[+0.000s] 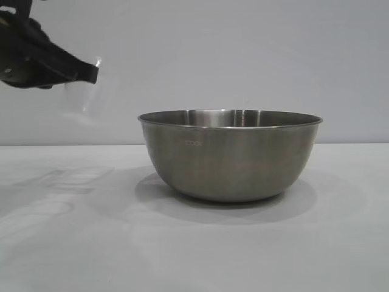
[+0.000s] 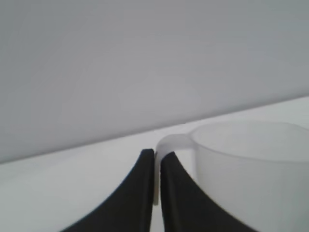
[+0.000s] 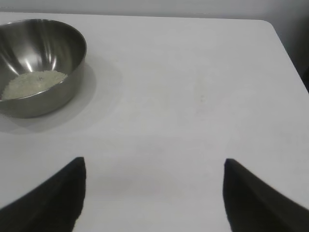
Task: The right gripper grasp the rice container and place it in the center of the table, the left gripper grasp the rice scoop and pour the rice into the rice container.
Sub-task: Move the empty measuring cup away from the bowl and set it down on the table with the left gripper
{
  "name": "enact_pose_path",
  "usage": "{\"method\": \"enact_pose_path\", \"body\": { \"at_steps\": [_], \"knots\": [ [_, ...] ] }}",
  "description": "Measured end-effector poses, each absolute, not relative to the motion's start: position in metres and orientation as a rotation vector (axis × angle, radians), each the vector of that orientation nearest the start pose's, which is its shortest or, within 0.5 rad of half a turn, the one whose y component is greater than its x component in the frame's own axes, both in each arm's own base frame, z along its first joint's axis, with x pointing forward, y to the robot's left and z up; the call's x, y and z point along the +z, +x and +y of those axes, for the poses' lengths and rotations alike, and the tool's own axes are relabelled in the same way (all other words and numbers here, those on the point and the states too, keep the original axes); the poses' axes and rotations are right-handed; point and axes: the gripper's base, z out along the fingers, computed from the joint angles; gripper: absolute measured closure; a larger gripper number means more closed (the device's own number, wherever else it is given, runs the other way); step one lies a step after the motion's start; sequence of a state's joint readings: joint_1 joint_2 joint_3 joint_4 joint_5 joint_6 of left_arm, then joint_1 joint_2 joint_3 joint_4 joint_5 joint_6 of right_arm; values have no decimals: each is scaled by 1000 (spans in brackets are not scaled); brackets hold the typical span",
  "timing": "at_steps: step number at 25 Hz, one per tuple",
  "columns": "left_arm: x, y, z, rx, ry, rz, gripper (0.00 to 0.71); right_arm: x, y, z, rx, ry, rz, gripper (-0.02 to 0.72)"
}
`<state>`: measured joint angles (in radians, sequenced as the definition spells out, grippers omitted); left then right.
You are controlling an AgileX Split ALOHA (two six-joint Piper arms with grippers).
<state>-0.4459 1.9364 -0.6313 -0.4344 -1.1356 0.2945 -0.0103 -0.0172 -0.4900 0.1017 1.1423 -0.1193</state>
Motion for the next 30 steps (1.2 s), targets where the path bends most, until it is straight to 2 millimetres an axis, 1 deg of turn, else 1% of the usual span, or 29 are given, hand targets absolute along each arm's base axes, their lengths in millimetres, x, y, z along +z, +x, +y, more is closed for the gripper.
{"method": "enact_pose_path", "body": {
  "at_steps": [5, 9, 22, 27, 28, 29, 30],
  "knots": [
    [105, 310, -113, 56, 202, 1752, 710, 268, -10, 9, 46, -125, 2111, 178],
    [93, 310, -112, 31, 170, 1791, 710, 268, -10, 9, 46, -125, 2111, 178],
    [69, 308, -111, 22, 142, 1825, 710, 268, -10, 9, 46, -125, 2111, 178],
    [69, 308, -111, 18, 137, 1825, 710, 268, -10, 9, 46, -125, 2111, 178],
    [69, 308, -111, 18, 137, 1827, 662, 268, -10, 9, 46, -125, 2111, 178],
    [68, 308, -111, 18, 138, 1834, 662, 268, -10, 9, 46, -125, 2111, 178],
    [67, 307, -111, 18, 139, 1843, 616, 268, -10, 9, 46, -125, 2111, 178]
  ]
}}
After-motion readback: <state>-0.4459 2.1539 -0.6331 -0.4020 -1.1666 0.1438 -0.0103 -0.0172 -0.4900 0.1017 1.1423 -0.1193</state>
